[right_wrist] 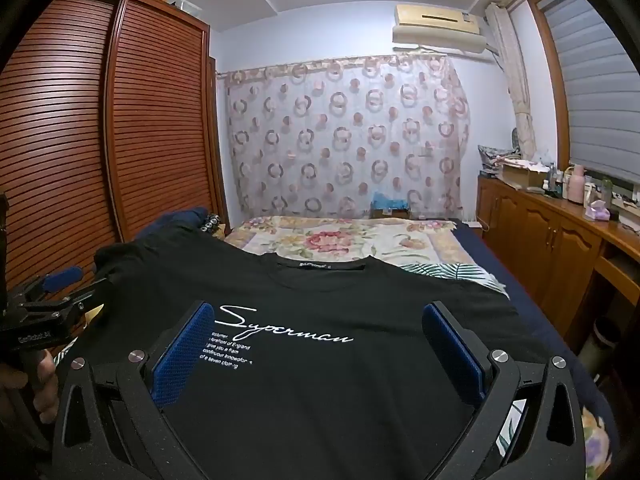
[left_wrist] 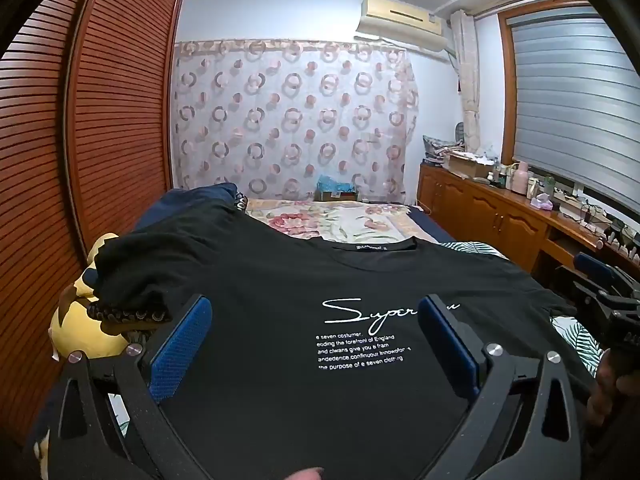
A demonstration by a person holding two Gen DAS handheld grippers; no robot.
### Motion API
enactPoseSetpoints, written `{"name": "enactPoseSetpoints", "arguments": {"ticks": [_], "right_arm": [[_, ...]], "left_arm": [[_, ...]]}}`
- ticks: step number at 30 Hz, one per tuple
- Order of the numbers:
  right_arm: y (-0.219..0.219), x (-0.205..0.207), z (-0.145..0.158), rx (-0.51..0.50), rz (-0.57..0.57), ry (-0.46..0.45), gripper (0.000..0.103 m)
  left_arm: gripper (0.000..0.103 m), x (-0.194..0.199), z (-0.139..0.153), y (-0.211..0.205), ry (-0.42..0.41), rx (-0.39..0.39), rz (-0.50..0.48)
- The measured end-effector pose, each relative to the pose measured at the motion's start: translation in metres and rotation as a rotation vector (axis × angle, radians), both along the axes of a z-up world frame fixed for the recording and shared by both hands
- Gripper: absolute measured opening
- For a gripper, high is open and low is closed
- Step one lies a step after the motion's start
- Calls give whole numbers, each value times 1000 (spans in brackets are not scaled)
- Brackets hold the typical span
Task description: Fold small clothes
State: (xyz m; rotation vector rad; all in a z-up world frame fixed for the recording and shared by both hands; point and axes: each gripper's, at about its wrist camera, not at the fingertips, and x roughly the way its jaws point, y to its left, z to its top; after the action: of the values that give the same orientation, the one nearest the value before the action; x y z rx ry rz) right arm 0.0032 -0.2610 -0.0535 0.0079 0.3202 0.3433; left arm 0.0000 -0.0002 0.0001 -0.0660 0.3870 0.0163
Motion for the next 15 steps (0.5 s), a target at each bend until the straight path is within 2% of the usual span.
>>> {"name": "enactPoseSetpoints", "arguments": {"ticks": [15], "right_arm": [[2,0,-1,-3,-5,3,103]], "left_arm": [[103,-7,8,13,-14,15,5]]}}
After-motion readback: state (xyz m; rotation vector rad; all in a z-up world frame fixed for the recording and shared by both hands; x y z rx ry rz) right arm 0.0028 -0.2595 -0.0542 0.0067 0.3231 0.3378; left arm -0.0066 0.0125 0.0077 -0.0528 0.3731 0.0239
